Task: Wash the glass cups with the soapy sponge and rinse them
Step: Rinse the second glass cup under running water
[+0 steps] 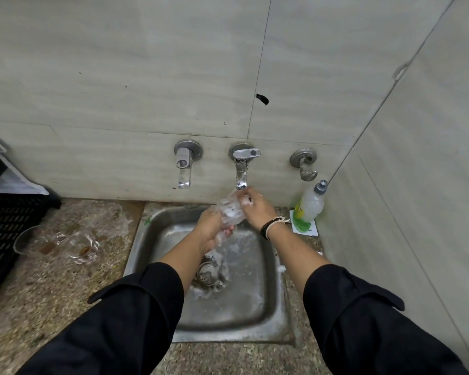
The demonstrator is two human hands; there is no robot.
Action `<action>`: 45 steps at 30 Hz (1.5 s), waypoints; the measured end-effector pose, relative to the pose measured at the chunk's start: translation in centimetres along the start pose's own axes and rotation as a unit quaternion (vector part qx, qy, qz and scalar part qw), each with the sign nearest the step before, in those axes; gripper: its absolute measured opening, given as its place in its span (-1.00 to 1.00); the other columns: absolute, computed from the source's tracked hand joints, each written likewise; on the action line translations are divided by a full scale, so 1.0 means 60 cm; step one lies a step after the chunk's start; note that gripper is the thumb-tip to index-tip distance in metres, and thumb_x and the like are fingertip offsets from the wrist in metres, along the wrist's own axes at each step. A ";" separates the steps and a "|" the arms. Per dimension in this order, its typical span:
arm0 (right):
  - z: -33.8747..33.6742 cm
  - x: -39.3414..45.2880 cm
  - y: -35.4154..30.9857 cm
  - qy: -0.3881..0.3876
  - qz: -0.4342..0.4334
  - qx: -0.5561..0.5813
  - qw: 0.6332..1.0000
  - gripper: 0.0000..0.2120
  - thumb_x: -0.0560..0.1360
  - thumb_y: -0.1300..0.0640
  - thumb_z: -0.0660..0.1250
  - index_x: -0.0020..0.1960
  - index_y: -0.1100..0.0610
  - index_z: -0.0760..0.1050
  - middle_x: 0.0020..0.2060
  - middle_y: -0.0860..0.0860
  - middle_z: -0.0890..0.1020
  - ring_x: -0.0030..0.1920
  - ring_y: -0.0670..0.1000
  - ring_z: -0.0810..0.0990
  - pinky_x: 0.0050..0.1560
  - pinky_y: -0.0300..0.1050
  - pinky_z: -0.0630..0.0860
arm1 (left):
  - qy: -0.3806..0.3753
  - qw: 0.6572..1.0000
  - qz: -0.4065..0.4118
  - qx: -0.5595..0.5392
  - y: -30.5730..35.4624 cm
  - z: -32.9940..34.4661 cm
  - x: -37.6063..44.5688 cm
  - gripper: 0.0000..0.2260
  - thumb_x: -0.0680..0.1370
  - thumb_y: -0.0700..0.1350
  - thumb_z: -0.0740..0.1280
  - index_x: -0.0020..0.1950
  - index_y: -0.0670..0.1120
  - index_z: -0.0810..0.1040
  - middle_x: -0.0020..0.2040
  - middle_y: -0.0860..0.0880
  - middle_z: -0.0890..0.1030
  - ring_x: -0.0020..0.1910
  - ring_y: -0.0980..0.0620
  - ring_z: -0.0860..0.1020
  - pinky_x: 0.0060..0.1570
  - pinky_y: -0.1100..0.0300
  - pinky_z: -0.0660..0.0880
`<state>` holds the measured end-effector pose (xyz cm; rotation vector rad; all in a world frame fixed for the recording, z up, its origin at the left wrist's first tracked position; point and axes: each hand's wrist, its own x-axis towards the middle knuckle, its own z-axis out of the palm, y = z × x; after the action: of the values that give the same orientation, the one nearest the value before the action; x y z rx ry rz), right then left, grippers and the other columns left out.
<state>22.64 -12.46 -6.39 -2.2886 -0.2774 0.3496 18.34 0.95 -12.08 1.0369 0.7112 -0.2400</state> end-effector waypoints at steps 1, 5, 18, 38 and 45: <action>0.002 0.004 -0.001 0.018 0.008 0.000 1.000 -0.73 0.66 0.03 0.19 0.23 0.19 0.48 0.13 0.20 0.64 0.11 0.21 0.60 -0.14 -0.13 0.31 | 0.000 0.999 -0.015 -0.051 0.003 0.000 -0.001 -0.76 0.68 -0.17 0.20 0.24 -0.22 0.58 -0.10 -0.19 0.65 -0.34 -0.02 0.55 -0.43 0.18 0.51; 0.014 0.022 -0.011 0.019 0.003 -0.044 0.999 -0.74 0.63 0.07 0.20 0.18 0.23 0.51 0.10 0.23 0.64 0.10 0.25 0.59 -0.09 -0.08 0.37 | -0.028 0.998 -0.014 -0.063 0.014 0.005 0.005 -0.34 0.47 0.39 0.31 0.38 -0.05 0.54 0.26 -0.18 0.57 0.15 -0.21 0.61 -0.07 -0.09 0.63; 0.052 0.059 -0.067 0.096 0.104 0.037 0.989 -0.77 0.41 -0.04 0.22 -0.16 0.12 0.48 -0.25 0.08 0.59 -0.20 0.21 0.57 -0.19 -0.06 0.48 | -0.032 0.997 0.063 0.034 0.032 0.017 0.001 -0.59 0.71 0.10 0.01 -0.03 -0.11 0.52 -0.33 -0.12 0.37 -0.35 0.02 0.39 -0.31 0.17 0.44; 0.028 0.026 -0.025 0.033 0.083 0.060 0.994 -0.71 0.64 0.00 0.12 0.02 0.20 0.47 -0.09 0.20 0.61 -0.06 0.18 0.60 -0.12 0.00 0.45 | -0.040 0.971 0.087 -0.217 0.002 0.043 0.038 -0.39 0.25 0.21 0.65 0.13 -0.13 0.65 0.02 -0.13 0.71 -0.10 -0.03 0.69 -0.15 0.14 0.65; 0.043 -0.015 0.020 -0.036 -0.092 -0.042 0.994 -0.62 0.64 -0.04 0.23 0.26 0.23 0.26 0.02 0.07 0.48 -0.06 0.01 0.49 -0.25 -0.17 0.26 | -0.041 0.966 0.024 -0.253 0.015 0.051 0.030 -0.50 0.48 0.06 0.55 0.33 -0.16 0.61 0.20 -0.22 0.67 0.10 -0.14 0.69 0.02 -0.01 0.65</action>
<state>21.06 -11.80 -8.82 -2.3130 -0.5453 0.3323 21.46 -0.92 -11.65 0.5528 0.6273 -0.0507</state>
